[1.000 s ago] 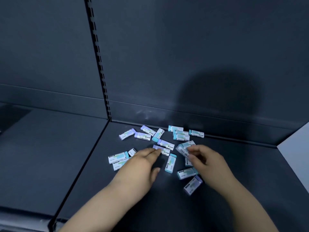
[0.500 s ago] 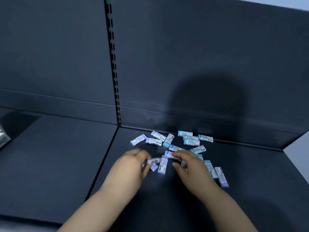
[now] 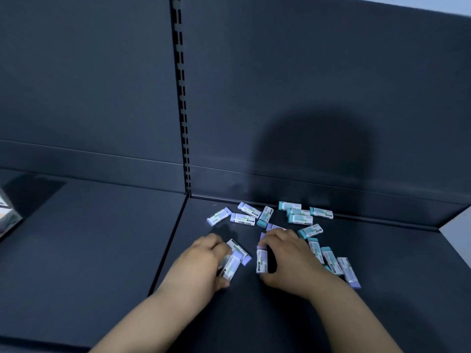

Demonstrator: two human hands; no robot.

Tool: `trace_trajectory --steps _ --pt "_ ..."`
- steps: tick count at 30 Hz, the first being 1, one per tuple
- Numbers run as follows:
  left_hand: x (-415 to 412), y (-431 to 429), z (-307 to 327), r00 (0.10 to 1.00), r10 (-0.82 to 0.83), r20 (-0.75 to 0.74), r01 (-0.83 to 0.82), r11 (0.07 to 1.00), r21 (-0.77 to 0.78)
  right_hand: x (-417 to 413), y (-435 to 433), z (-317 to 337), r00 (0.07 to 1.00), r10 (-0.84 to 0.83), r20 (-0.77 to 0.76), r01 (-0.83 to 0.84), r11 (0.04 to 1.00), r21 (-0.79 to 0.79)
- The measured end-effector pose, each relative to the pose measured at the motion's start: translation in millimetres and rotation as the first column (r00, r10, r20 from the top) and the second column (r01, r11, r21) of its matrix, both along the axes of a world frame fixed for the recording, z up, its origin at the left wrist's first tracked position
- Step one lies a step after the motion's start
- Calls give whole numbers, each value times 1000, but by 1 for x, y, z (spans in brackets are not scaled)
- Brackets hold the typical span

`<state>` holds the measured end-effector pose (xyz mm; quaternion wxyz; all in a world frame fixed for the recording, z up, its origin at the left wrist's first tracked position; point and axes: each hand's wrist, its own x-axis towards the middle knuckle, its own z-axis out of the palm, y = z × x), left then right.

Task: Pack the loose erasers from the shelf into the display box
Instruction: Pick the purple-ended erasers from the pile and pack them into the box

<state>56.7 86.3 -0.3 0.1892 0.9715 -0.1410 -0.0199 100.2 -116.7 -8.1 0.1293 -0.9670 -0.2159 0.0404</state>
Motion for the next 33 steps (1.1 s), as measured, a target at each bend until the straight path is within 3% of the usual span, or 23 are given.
trace_trajectory --steps 4,6,9,13,18,20,33 --pt "13 -3 5 986 -154 -57 162 970 181 4 7 3 996 7 -92 -20 990 -141" --pt "17 -5 6 981 -184 -55 192 956 223 4 7 5 990 10 -140 -28 992 -127" --pt "19 -6 5 979 -203 -32 204 945 256 -4 1 9 975 -29 -220 59 990 131" --pt "16 -16 2 979 -202 24 190 949 252 -26 -4 7 944 -24 -328 172 887 429" --pt "7 -30 1 979 -202 10 192 946 262 -39 -19 -9 1000 -2 -13 3 996 92" --pt "6 -30 2 979 -205 -4 198 940 277 -37 -24 -8 1000 -8 2 8 1000 28" --pt "13 -48 9 977 -90 -194 147 942 303 -24 -23 -8 989 112 -96 -106 992 66"
